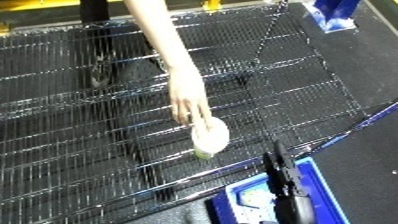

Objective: Pick up the object and place it into the box

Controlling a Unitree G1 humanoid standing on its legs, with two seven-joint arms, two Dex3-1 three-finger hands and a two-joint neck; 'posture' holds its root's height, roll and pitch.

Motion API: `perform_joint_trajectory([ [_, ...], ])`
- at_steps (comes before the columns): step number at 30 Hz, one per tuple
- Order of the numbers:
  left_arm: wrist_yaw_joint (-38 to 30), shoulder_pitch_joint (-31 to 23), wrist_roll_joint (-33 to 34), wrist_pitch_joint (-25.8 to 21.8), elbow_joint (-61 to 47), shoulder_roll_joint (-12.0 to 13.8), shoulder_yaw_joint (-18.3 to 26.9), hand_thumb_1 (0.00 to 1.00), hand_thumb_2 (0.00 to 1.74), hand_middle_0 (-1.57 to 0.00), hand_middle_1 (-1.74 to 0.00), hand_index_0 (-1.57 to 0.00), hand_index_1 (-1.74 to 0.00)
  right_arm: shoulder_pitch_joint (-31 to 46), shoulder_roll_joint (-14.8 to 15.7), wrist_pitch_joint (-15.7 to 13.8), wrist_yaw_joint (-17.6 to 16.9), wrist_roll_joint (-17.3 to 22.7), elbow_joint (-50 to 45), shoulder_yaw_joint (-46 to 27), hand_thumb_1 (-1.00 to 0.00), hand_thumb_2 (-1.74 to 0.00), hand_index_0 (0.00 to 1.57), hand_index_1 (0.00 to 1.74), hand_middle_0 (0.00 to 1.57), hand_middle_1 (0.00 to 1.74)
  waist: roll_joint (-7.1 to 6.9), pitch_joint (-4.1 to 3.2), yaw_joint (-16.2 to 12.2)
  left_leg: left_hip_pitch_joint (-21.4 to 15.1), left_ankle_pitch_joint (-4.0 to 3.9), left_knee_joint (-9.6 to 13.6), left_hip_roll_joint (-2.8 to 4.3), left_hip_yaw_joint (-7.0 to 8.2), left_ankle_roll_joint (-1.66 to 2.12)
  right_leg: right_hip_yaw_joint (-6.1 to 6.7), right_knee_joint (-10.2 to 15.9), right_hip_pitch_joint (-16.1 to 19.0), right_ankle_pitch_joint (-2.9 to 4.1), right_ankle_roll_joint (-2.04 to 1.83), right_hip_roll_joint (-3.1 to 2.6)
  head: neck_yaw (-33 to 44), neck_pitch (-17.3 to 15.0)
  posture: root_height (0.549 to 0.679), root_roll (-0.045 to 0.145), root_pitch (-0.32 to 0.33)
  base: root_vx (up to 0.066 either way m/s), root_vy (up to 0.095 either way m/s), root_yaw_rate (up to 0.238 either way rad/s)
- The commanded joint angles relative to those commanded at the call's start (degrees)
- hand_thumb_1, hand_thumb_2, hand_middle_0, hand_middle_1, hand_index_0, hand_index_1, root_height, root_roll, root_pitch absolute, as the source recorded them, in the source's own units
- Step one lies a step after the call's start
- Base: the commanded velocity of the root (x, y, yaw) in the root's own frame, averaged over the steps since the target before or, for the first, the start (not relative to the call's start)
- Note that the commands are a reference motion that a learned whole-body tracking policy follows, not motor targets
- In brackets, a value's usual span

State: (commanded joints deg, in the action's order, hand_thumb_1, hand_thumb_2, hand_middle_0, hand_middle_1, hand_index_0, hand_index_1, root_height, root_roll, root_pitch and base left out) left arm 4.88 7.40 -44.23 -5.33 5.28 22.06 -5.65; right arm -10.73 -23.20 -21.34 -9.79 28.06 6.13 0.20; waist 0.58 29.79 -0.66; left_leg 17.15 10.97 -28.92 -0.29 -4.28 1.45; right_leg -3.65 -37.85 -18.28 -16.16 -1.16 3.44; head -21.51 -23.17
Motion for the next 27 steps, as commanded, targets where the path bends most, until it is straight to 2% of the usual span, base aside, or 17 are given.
perform_joint_trajectory([
  [7,-0.67,1.00,0.28,-0.36,0.80,0.59,-0.20,1.00,1.74,-1.57,-1.74,-1.57,-1.74,-2.87,-1.62,0.69,-4.78,-1.36,4.70,-0.52,0.00,0.00,0.00,0.00,0.00,0.00,0.72,0.00,0.32,1.87,0.36,-1.18,-0.57,0.08,-0.06,0.04,-0.97,-1.91,0.05,0.05,0.38,-3.32,0.95,0.654,0.055,0.022,-0.007,-0.011,-0.009],
  [13,-1.64,1.62,0.27,-0.65,1.06,1.26,-0.29,1.00,1.74,-1.57,-1.74,-1.57,-1.74,-6.49,-2.79,1.80,-7.82,-2.23,7.50,-0.94,0.00,0.00,0.00,0.00,0.00,0.00,1.40,0.00,0.89,3.92,0.68,-2.31,-1.32,-0.11,-0.33,0.23,-2.26,-4.09,0.02,0.10,0.55,-5.38,1.50,0.651,0.058,0.039,0.002,-0.010,0.034],
  [21,-2.80,2.39,0.36,-0.83,0.46,2.23,0.50,1.00,1.74,-1.57,-1.74,-1.57,-1.74,-10.17,-3.93,3.91,-9.08,-2.87,9.28,-0.46,0.00,0.00,0.00,0.00,0.00,0.00,2.02,0.00,1.60,6.48,0.83,-3.21,-1.94,-0.28,-0.58,0.19,-3.61,-6.89,-0.07,0.27,0.55,-6.94,2.84,0.649,0.059,0.065,0.005,-0.015,0.038],
  [27,-2.78,3.43,0.00,0.54,-0.02,3.41,0.20,1.00,1.74,-1.57,-1.74,-1.57,-1.74,-13.38,-5.06,4.75,-8.89,-2.10,11.53,0.13,0.00,0.00,0.00,0.00,0.00,0.00,2.38,0.00,2.11,8.44,1.17,-4.26,-2.23,-0.36,-0.63,-0.07,-4.66,-8.75,-0.11,0.37,0.81,-8.07,3.72,0.646,0.059,0.082,0.005,-0.023,0.059],
])
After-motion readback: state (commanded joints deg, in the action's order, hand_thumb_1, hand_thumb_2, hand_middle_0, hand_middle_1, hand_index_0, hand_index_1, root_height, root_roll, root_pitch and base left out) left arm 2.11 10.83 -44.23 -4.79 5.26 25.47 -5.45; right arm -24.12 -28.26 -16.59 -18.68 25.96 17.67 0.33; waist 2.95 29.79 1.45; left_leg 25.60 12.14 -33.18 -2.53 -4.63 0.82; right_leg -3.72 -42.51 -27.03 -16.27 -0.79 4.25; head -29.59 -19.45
